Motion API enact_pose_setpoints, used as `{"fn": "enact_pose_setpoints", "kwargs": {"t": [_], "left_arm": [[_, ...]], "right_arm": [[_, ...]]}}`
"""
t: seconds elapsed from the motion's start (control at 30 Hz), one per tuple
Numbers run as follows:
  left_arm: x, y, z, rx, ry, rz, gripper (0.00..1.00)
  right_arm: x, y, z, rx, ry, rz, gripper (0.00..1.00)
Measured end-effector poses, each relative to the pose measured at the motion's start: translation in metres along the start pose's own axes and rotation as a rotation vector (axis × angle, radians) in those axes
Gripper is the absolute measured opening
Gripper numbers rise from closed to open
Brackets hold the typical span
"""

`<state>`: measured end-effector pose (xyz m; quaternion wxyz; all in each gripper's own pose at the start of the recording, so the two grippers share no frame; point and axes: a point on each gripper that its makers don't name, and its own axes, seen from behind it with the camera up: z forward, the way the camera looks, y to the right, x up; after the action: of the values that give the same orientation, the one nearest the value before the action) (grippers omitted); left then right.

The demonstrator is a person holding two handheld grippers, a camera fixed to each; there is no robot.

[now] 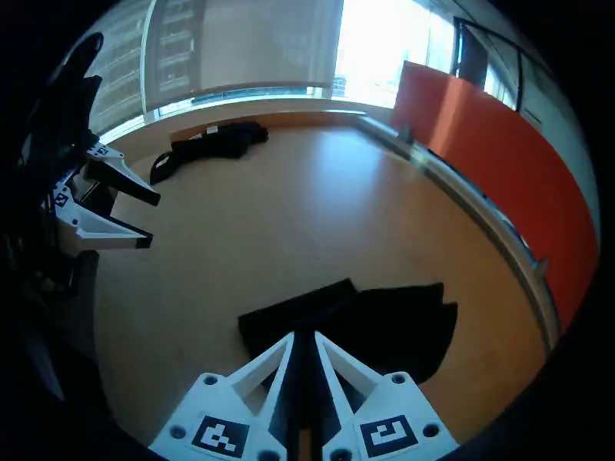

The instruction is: Fold towel

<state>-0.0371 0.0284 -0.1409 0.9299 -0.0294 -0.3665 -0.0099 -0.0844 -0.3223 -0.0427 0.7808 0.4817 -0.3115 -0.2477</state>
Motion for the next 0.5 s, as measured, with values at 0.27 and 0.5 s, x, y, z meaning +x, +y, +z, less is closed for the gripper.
{"fn": "enact_pose_setpoints", "kwargs": {"t": [0.27,0.5], "left_arm": [[-0.008,-0.003,-0.003,0.007,-0.006,-0.024,0.88],[-0.009,-0.004,-0.002,0.003,-0.008,-0.027,0.87]], "right_arm": [[-0.022,-0.023,0.043,0.066,-0.078,0.018,0.03],[-0.029,-0.023,0.043,0.065,-0.094,0.034,0.07]]}}
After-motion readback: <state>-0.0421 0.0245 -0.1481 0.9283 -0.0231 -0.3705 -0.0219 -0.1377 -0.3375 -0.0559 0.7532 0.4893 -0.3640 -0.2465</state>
